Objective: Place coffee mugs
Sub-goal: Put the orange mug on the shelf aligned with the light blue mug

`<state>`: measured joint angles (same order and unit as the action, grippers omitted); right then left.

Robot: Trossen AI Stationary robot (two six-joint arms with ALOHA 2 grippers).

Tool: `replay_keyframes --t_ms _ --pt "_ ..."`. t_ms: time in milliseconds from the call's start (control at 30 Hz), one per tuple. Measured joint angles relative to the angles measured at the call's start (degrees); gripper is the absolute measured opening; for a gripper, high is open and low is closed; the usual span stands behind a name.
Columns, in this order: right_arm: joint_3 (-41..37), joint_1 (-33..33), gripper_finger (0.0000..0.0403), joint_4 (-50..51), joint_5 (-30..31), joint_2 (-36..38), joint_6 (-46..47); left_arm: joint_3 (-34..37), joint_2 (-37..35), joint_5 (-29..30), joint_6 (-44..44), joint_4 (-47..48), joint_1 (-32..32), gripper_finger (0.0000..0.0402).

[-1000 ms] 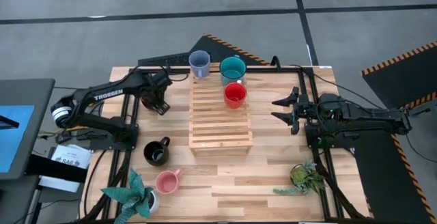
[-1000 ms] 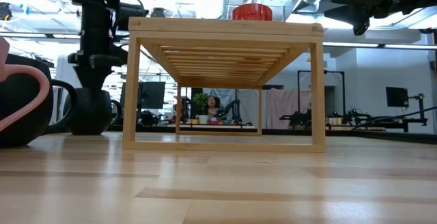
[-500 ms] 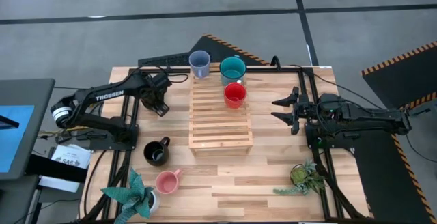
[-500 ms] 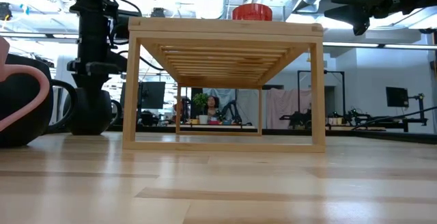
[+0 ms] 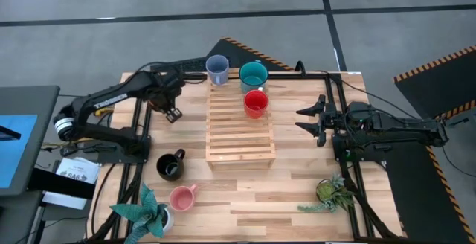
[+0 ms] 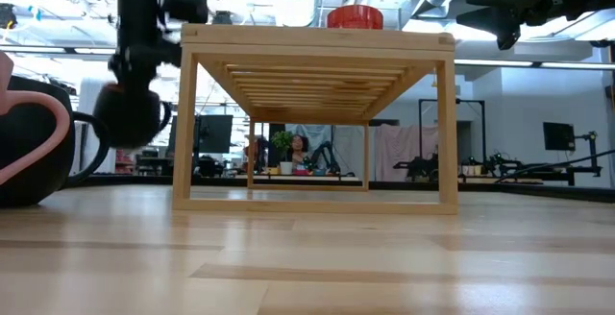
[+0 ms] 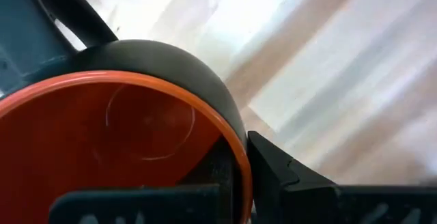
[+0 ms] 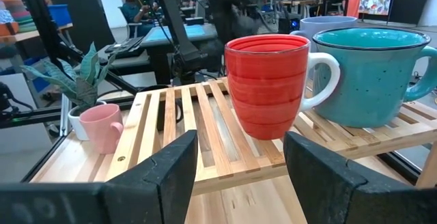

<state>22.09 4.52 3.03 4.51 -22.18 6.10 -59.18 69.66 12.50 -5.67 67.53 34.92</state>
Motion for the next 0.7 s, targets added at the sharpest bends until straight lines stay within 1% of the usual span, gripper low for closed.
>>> replay_keyframes --t_ms 67,167,233,367,533,633,700 --pt "0.0 0.01 0.0244 0.0 0.02 -0.01 0.01 -3.88 -1.22 -0.01 -1.07 3.7 -1.48 0.001" --pt "0.0 -0.01 0.0244 0.0 0.02 -0.01 -0.01 -10.09 -3.59 -0.04 -2.82 5.55 -4.72 0.0009" --pt "0.0 0.01 0.0244 0.01 0.02 0.0 -0.01 -13.86 -5.21 -0.58 -4.54 5.62 -7.47 0.0009" --pt "0.0 0.01 0.0244 0.0 0.02 -0.01 -0.01 -20.35 -6.23 -4.69 -8.21 3.55 -13.02 0.0009" --pt "0.0 0.01 0.0244 -0.02 0.02 -0.01 -0.01 -24.47 -3.16 -9.35 -8.74 -0.58 -22.5 0.0009" --pt "0.0 0.01 0.0244 -0.02 0.01 -0.01 -0.01 -26.5 0.15 -9.23 -7.05 -2.07 -27.86 0.0008" --pt "0.0 0.01 0.0244 -0.02 0.02 0.01 -0.01 -28.8 3.06 -7.75 -5.35 -2.48 -30.21 0.0008"
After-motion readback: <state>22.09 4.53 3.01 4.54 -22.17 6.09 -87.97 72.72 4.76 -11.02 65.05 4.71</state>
